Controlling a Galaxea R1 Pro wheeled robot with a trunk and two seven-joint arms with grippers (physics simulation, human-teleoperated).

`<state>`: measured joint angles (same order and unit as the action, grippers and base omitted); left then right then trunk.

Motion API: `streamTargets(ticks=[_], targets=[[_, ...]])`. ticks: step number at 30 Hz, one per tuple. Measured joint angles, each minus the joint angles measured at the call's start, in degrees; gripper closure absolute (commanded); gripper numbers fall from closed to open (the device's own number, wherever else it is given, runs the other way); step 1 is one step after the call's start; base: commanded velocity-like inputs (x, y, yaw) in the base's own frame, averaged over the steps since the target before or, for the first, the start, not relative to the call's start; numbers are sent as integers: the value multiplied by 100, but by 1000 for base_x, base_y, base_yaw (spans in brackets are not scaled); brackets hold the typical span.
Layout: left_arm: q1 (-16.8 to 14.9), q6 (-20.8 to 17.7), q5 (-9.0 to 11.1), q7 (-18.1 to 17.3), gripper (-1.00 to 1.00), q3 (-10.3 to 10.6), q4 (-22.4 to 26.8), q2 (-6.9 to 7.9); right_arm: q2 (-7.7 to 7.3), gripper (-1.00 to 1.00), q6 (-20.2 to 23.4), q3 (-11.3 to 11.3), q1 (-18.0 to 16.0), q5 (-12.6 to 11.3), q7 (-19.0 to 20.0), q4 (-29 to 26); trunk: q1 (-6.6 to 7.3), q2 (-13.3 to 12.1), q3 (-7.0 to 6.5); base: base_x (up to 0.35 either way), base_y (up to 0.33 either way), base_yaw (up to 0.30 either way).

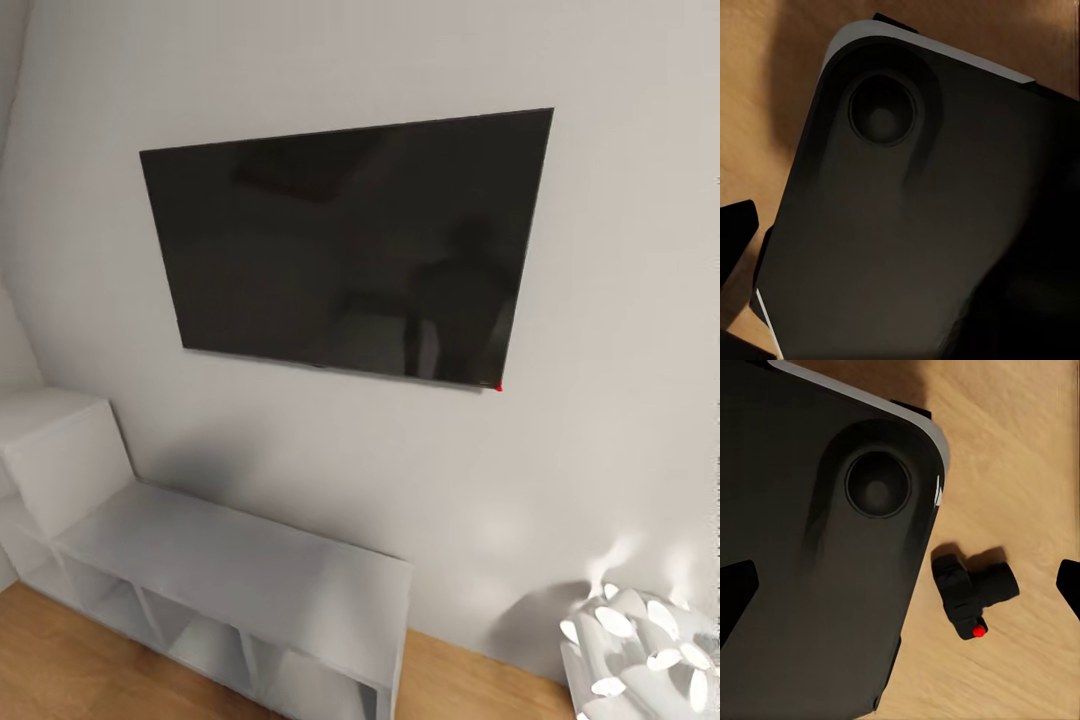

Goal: Attach the digital camera to the camera tripod in the bedroom.

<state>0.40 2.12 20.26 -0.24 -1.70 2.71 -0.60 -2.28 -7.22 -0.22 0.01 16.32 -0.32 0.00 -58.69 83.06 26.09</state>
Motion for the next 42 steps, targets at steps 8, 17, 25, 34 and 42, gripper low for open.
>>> streamTargets(ticks=[8, 17, 25, 34, 42], targets=[[0, 7, 0, 1, -100, 0, 0, 0, 0, -100, 0, 0, 0, 0, 0, 0, -1, 0, 0, 282, 0, -246], [0, 16, 4, 8, -100, -7, 0, 0, 0, -100, 0, 0, 0, 0, 0, 0, -3, -1, 0, 35, 0, -246], [0, 17, 8, 8, -100, -22, 0, 0, 0, -100, 0, -2, 0, 0, 0, 0, -3, -1, 0, 1, 0, -246], [-1, 17, 11, 8, -100, -25, 0, 0, 0, -100, 0, -3, 0, 0, -1, 0, -3, -1, 0, 0, 0, -246], [0, 18, 11, 8, -100, -29, 0, 0, 0, -100, 0, 0, 0, 0, 0, 0, -3, -1, 0, 0, 3, -245]])
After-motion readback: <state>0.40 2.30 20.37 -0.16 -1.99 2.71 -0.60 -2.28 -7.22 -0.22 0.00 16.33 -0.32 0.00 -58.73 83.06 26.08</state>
